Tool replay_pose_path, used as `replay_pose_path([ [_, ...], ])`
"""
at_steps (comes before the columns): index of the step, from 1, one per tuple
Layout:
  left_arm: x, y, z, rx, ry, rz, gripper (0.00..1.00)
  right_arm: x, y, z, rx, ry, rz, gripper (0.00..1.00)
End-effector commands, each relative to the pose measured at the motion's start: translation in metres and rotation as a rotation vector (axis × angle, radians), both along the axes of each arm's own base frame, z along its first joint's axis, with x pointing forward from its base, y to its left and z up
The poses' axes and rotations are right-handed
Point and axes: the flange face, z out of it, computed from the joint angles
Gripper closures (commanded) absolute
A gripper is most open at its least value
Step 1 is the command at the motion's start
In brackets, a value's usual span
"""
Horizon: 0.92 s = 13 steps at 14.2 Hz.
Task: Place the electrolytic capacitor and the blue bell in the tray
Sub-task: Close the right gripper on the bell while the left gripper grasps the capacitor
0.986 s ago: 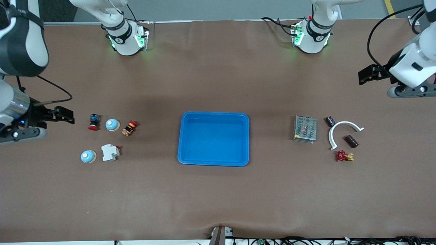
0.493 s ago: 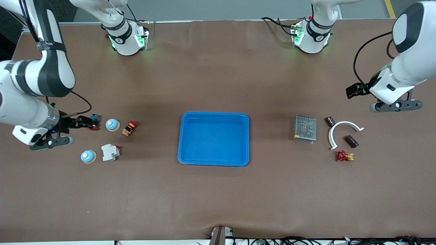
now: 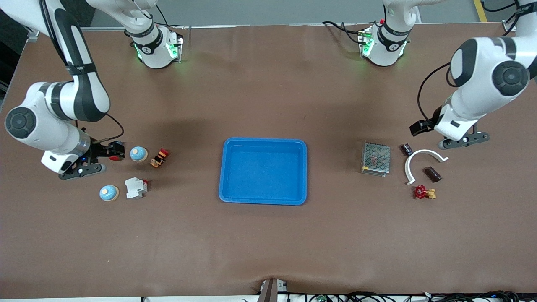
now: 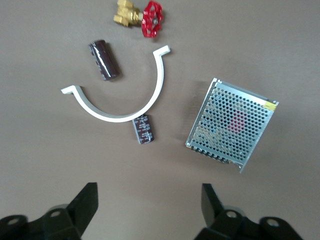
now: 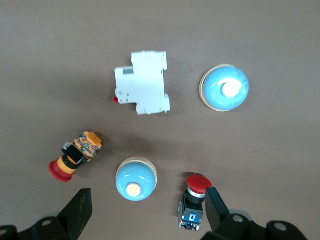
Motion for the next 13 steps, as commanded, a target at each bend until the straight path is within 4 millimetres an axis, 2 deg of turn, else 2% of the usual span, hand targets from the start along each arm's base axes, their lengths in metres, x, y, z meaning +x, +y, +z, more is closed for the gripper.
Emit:
replay_pose_path([
  [1, -0.007, 0.015, -0.030, -0.011, -0.014, 0.052, 0.12, -0.027, 0.001, -0.009, 0.001, -0.027, 0.016, 0.00],
  [4, -0.005, 0.025, -0.059, -0.021, 0.010, 0.072, 0.16, -0.039, 0.003, -0.028, 0.002, -0.036, 0.019, 0.00],
  [10, 0.005, 0.038, -0.136, -0.057, -0.013, 0.109, 0.21, -0.042, 0.007, -0.039, 0.002, -0.030, 0.027, 0.00],
  [13, 0.005, 0.037, -0.162, -0.069, -0.016, 0.112, 0.23, -0.042, 0.007, -0.045, 0.003, -0.025, 0.027, 0.00],
])
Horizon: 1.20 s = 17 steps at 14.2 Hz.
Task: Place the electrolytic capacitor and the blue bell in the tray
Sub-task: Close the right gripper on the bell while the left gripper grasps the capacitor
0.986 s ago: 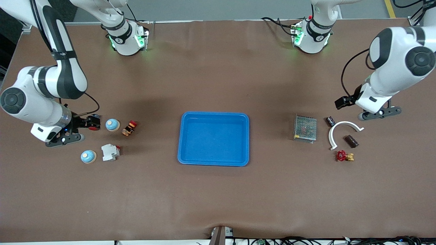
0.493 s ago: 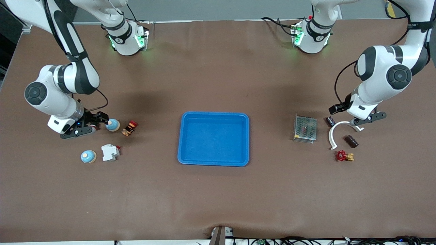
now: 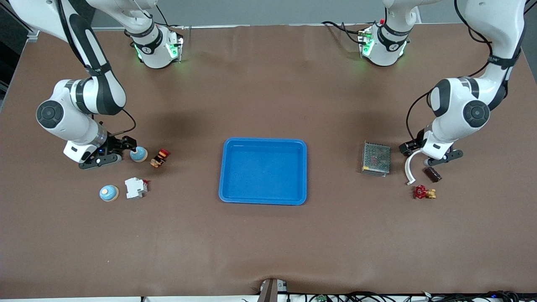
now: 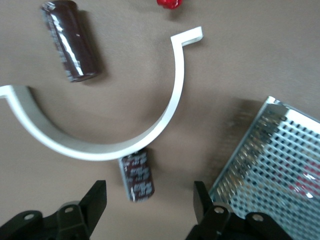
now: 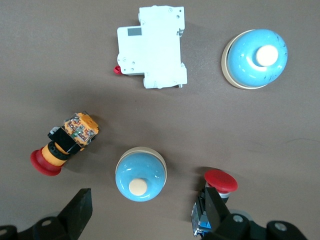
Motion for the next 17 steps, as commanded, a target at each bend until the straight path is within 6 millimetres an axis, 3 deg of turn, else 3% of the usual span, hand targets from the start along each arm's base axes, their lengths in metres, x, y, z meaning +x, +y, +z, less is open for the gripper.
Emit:
replay_pose_path([
  [1, 0.000, -0.002, -0.015, -0.010, -0.001, 0.015, 0.23, -0.008, 0.001, -0.005, 0.000, 0.000, 0.016, 0.00],
  [8, -0.005, 0.001, -0.026, -0.002, 0.022, 0.042, 0.26, -0.021, 0.011, -0.032, 0.001, -0.016, 0.035, 0.00],
  [12, -0.007, 0.001, -0.031, -0.003, 0.033, 0.047, 0.33, -0.023, 0.009, -0.051, 0.002, -0.002, 0.031, 0.00],
  [14, -0.007, 0.000, -0.031, 0.001, 0.036, 0.071, 0.57, -0.023, 0.003, -0.064, 0.003, -0.006, 0.056, 0.00],
  [16, -0.008, -0.003, -0.030, 0.004, 0.041, 0.095, 0.94, -0.023, -0.002, -0.070, 0.003, -0.009, 0.067, 0.00],
  [17, -0.007, -0.005, -0.029, 0.006, 0.043, 0.097, 1.00, -0.022, -0.002, -0.073, 0.003, -0.009, 0.067, 0.00],
])
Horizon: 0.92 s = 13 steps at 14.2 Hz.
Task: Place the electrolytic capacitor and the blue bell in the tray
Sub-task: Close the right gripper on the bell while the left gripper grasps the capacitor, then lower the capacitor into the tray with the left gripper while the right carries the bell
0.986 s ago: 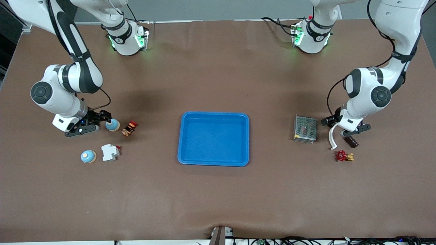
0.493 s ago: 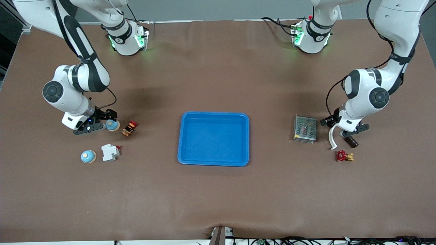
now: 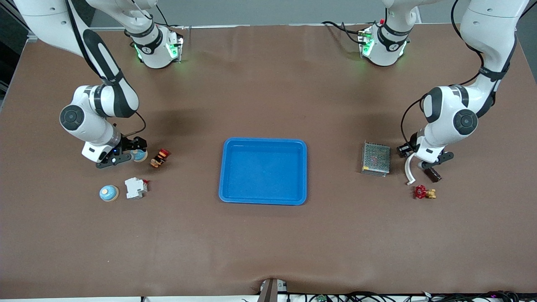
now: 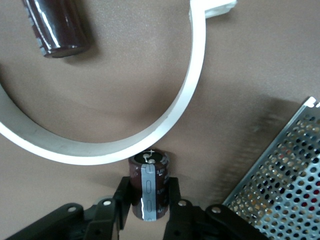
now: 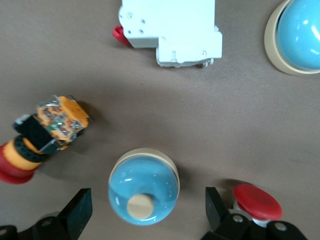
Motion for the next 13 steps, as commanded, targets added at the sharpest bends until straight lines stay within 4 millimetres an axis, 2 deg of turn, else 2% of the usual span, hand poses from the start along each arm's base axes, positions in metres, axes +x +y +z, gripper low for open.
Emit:
replay_pose_path([
  [1, 0.000, -0.004, 0.006, 0.010, 0.007, 0.014, 1.00, -0.001, -0.004, -0.007, 0.001, -0.002, 0.019, 0.00],
  [4, 0.005, -0.015, 0.024, 0.020, -0.001, -0.015, 1.00, -0.004, -0.001, -0.016, 0.002, 0.016, 0.025, 0.00],
  [6, 0.017, -0.017, 0.049, 0.029, 0.014, -0.022, 1.00, -0.005, 0.000, -0.020, 0.002, 0.025, 0.026, 0.00],
  [10, 0.043, -0.047, 0.102, 0.032, 0.034, -0.074, 1.00, -0.005, 0.000, -0.026, 0.002, 0.031, 0.026, 0.00],
  [13, 0.062, -0.072, 0.132, 0.024, 0.016, -0.111, 1.00, -0.005, 0.001, -0.027, 0.002, 0.027, 0.028, 0.00],
])
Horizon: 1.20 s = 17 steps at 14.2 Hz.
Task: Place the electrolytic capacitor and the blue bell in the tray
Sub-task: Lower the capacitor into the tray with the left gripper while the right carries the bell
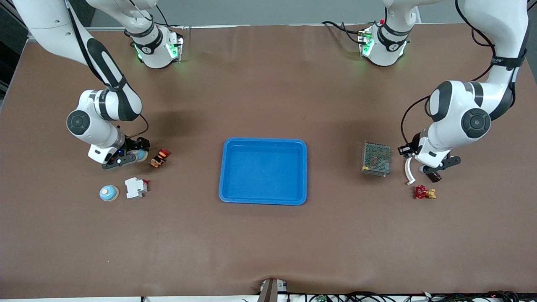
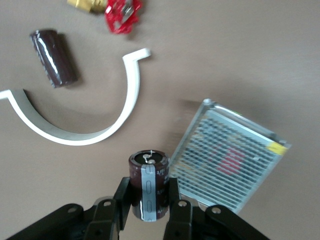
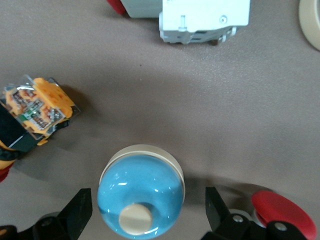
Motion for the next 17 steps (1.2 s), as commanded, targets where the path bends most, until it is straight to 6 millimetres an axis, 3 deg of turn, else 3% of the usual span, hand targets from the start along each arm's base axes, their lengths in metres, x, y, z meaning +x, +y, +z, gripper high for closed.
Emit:
replay_pose_path([
  [1, 0.017, -0.024, 0.026, 0.007, -0.013, -0.031, 1.00, 0.001, 0.001, -0.002, 0.000, -0.007, 0.016, 0.00],
  [2, 0.021, -0.035, 0.033, 0.004, -0.020, -0.047, 1.00, 0.001, 0.002, -0.002, 0.001, -0.007, 0.017, 0.00],
  [3, 0.024, -0.047, 0.038, 0.001, -0.025, -0.067, 1.00, 0.001, 0.002, -0.002, 0.001, -0.006, 0.017, 0.16],
  [7, 0.026, -0.114, 0.042, 0.002, -0.042, -0.071, 1.00, 0.002, 0.007, 0.000, 0.001, -0.009, 0.026, 0.58],
  [8, 0.026, -0.130, 0.040, 0.001, -0.043, -0.062, 1.00, 0.004, 0.007, 0.000, 0.001, -0.007, 0.026, 0.64],
  [12, 0.029, -0.196, 0.035, -0.010, -0.055, -0.014, 1.00, 0.016, 0.007, 0.015, 0.000, -0.011, 0.026, 0.63],
  [15, 0.030, -0.250, 0.028, -0.021, -0.061, 0.047, 1.00, 0.057, 0.013, 0.084, 0.004, 0.131, 0.020, 0.63],
  [17, 0.026, -0.284, 0.017, -0.024, -0.054, 0.087, 1.00, 0.085, 0.030, 0.138, 0.027, 0.179, 0.001, 0.63],
])
